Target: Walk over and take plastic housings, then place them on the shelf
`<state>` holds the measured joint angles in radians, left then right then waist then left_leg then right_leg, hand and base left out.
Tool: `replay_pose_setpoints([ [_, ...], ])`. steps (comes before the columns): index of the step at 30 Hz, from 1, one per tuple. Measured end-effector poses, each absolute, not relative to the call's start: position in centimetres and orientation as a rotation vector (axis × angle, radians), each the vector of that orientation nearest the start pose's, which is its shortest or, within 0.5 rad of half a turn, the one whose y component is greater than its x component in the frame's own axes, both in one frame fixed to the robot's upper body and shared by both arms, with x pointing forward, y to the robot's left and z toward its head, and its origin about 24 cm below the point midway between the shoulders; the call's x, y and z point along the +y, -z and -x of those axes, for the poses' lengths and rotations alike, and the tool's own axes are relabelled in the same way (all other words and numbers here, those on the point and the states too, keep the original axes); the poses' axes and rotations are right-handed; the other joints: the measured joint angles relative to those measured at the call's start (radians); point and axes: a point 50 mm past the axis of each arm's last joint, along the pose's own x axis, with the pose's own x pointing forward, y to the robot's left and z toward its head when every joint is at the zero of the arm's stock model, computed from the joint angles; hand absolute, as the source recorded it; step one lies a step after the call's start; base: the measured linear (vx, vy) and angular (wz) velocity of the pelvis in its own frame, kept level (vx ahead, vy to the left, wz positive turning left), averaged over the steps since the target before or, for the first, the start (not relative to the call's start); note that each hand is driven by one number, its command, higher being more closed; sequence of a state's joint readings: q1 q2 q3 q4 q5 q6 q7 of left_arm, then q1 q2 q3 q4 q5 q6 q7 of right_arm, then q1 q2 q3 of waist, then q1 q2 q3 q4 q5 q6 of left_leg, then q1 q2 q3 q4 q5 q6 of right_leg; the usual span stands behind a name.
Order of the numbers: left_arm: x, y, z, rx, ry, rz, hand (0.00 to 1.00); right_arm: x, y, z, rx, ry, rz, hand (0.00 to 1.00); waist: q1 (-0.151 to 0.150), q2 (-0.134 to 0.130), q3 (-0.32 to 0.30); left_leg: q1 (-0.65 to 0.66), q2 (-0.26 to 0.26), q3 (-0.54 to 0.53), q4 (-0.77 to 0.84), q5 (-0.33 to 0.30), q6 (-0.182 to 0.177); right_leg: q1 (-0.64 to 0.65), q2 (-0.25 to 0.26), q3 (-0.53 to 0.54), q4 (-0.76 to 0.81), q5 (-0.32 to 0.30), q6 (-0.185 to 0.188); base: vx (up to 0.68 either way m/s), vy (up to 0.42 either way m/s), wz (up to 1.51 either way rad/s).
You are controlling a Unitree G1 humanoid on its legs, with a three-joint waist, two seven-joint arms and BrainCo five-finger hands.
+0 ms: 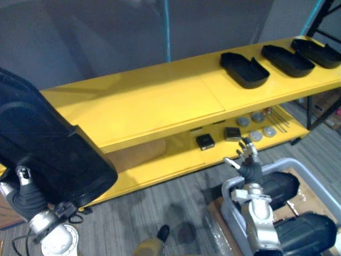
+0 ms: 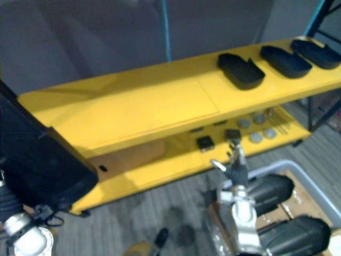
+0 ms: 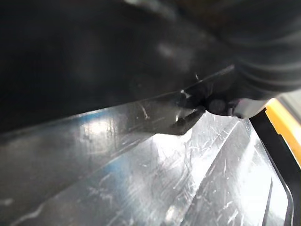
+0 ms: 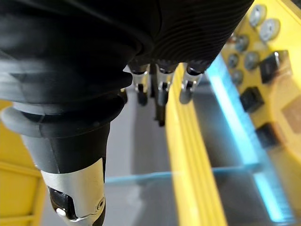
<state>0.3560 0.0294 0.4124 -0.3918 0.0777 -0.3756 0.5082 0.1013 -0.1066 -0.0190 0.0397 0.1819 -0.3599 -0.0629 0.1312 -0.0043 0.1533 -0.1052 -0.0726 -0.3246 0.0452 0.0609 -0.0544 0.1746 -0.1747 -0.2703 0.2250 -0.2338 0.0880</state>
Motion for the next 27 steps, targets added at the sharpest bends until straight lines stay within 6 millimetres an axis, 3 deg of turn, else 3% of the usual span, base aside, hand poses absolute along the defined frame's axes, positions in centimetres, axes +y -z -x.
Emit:
replay_pose_setpoints([
  [2, 26.9, -10.6, -13.6, -0.479, -0.906, -0.251, 1.00, -18.4, -4.6, -22.8, -0.234, 0.116, -0.068, 0.00, -0.003, -0.005, 0.005, -0.003, 0.011, 0.027, 0.014, 0.005, -0.010, 0.000, 0.004, 0.018, -0.014, -0.002, -0.002, -0.08, -0.014, -0.34],
  [4, 26.8, -10.1, -13.2, -0.452, -0.931, -0.240, 1.00, -17.6, -4.6, -22.8, -0.234, 0.051, -0.047, 0.00, -0.005, -0.004, 0.028, -0.013, 0.031, 0.119, 0.089, -0.017, -0.015, 0.010, 0.019, 0.061, -0.017, -0.005, -0.007, -0.12, 0.031, -0.53],
  [7, 26.7, -10.0, -13.1, -0.446, -0.937, -0.241, 1.00, -17.4, -4.1, -22.3, -0.219, 0.023, -0.042, 0.00, -0.031, 0.003, 0.037, -0.019, 0.068, 0.242, 0.132, -0.052, 0.003, 0.039, 0.023, 0.046, -0.020, -0.025, -0.007, -0.15, 0.037, -0.05],
  [10, 26.7, -10.2, -13.4, -0.464, -0.933, -0.234, 1.00, -18.4, -3.6, -21.6, -0.202, 0.063, -0.025, 0.00, -0.042, 0.005, 0.036, -0.036, 0.117, 0.394, 0.142, -0.040, 0.017, 0.050, 0.012, -0.001, -0.020, -0.045, -0.007, -0.10, 0.039, 0.51],
  [13, 27.2, -10.4, -13.1, -0.469, -0.959, -0.252, 1.00, -19.2, -3.6, -21.6, -0.205, 0.090, -0.005, 0.00, -0.029, 0.009, 0.023, -0.067, 0.111, 0.446, 0.144, -0.021, 0.036, 0.046, -0.007, -0.022, -0.048, -0.045, -0.007, 0.02, 0.135, 0.45],
  [15, 28.4, -11.2, -12.2, -0.496, -1.018, -0.298, 1.00, -19.1, -3.7, -21.8, -0.210, 0.093, -0.010, 0.00, -0.024, -0.003, 0.015, -0.091, 0.071, 0.476, 0.152, -0.029, 0.053, 0.045, -0.045, -0.027, -0.070, -0.045, -0.008, 0.15, 0.164, 0.29],
  [17, 28.5, -12.1, -12.0, -0.550, -1.023, -0.308, 1.00, -19.4, -3.7, -22.0, -0.210, 0.106, 0.005, 0.00, -0.021, -0.024, 0.003, -0.105, 0.027, 0.468, 0.158, -0.060, 0.083, 0.034, -0.075, -0.036, -0.024, -0.017, -0.022, 0.24, 0.138, 0.34],
  [18, 28.4, -12.3, -12.2, -0.562, -1.016, -0.301, 1.00, -19.6, -3.7, -22.1, -0.208, 0.118, 0.013, 0.00, -0.021, -0.021, 0.003, -0.105, 0.025, 0.460, 0.156, -0.063, 0.087, 0.002, -0.085, -0.035, 0.045, -0.001, -0.013, 0.19, 0.181, 0.45],
  [19, 28.2, -12.8, -12.8, -0.594, -0.991, -0.297, 1.00, -19.9, -3.7, -22.2, -0.209, 0.142, 0.017, 0.00, -0.028, -0.019, 0.002, -0.100, 0.023, 0.438, 0.146, -0.068, 0.094, -0.087, -0.107, -0.026, 0.233, 0.033, 0.013, 0.06, 0.208, 0.52],
  [20, 28.1, -13.4, -13.4, -0.632, -0.964, -0.300, 1.00, -20.1, -3.7, -22.3, -0.212, 0.164, 0.026, 0.00, -0.041, -0.028, 0.010, -0.069, 0.018, 0.409, 0.118, -0.068, 0.096, -0.169, -0.131, -0.002, 0.420, 0.095, 0.012, 0.04, 0.185, 0.53],
  [21, 28.1, -13.7, -13.8, -0.650, -0.947, -0.300, 1.00, -20.3, -3.7, -22.3, -0.211, 0.176, 0.027, 0.00, -0.046, -0.031, 0.013, -0.051, 0.016, 0.392, 0.107, -0.069, 0.097, -0.198, -0.137, 0.009, 0.488, 0.097, 0.011, 0.03, 0.130, 0.58],
  [22, 27.8, -14.1, -14.5, -0.670, -0.919, -0.294, 1.00, -20.6, -3.6, -22.2, -0.208, 0.190, 0.042, 0.00, -0.061, -0.027, 0.016, -0.023, 0.018, 0.366, 0.095, -0.071, 0.102, -0.218, -0.137, 0.011, 0.543, 0.059, 0.014, -0.03, 0.106, 0.59],
  [23, 27.4, -14.5, -15.4, -0.698, -0.884, -0.282, 1.00, -21.1, -3.8, -22.0, -0.216, 0.214, 0.071, 0.00, -0.071, -0.029, 0.015, 0.021, 0.027, 0.334, 0.081, -0.072, 0.102, -0.234, -0.115, 0.011, 0.524, 0.016, 0.004, -0.06, 0.095, 0.60],
  [27, 26.6, -15.6, -17.6, -0.735, -0.804, -0.263, 1.00, -22.5, -4.6, -21.7, -0.256, 0.269, 0.129, 0.00, -0.098, -0.029, 0.015, 0.048, 0.044, 0.254, 0.067, -0.085, 0.083, -0.290, -0.056, 0.061, 0.279, -0.008, -0.008, -0.19, 0.058, 0.64],
])
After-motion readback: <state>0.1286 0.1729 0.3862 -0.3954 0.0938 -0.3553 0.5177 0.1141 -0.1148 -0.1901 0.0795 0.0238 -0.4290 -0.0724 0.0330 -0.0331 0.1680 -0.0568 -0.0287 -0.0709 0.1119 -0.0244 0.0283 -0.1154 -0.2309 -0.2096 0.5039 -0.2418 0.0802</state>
